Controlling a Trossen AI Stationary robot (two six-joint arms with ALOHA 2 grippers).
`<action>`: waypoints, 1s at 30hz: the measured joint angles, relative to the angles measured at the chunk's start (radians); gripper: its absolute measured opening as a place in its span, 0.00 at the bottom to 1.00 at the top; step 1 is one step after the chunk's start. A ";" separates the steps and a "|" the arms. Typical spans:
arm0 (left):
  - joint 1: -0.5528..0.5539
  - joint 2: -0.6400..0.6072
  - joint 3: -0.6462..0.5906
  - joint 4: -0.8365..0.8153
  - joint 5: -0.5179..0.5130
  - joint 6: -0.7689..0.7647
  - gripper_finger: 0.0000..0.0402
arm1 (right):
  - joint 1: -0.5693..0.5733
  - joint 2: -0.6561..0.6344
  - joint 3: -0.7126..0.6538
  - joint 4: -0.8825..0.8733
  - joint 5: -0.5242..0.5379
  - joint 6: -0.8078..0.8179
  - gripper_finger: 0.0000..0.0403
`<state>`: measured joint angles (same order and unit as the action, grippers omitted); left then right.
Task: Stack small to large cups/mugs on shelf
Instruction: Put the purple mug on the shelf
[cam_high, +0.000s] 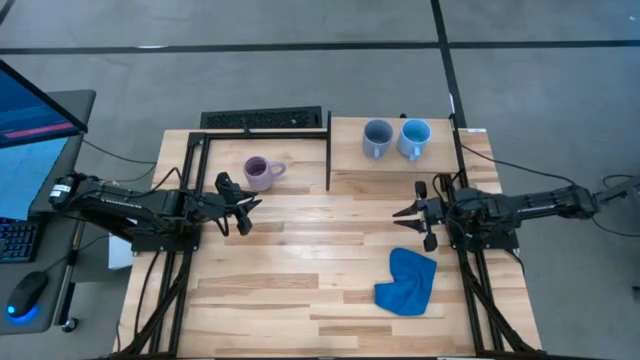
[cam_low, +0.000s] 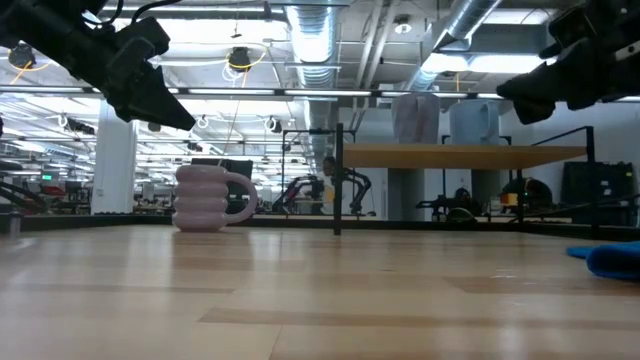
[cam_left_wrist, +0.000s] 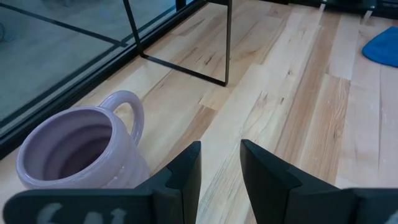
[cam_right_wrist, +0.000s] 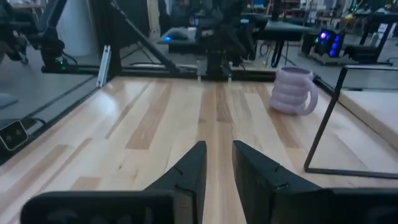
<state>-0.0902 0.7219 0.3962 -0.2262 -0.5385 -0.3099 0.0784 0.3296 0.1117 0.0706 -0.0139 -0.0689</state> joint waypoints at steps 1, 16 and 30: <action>0.000 0.000 0.000 0.000 0.000 0.000 0.26 | 0.000 -0.006 -0.009 0.003 0.000 0.000 0.25; 0.000 0.000 0.000 0.000 0.000 0.000 0.26 | 0.000 -0.031 -0.105 0.087 0.000 0.017 0.25; 0.000 0.000 0.000 -0.001 -0.023 0.000 0.26 | 0.000 -0.029 -0.105 0.088 0.000 0.017 0.25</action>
<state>-0.0898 0.7219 0.3962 -0.2268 -0.5618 -0.3103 0.0784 0.3004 0.0063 0.1581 -0.0139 -0.0517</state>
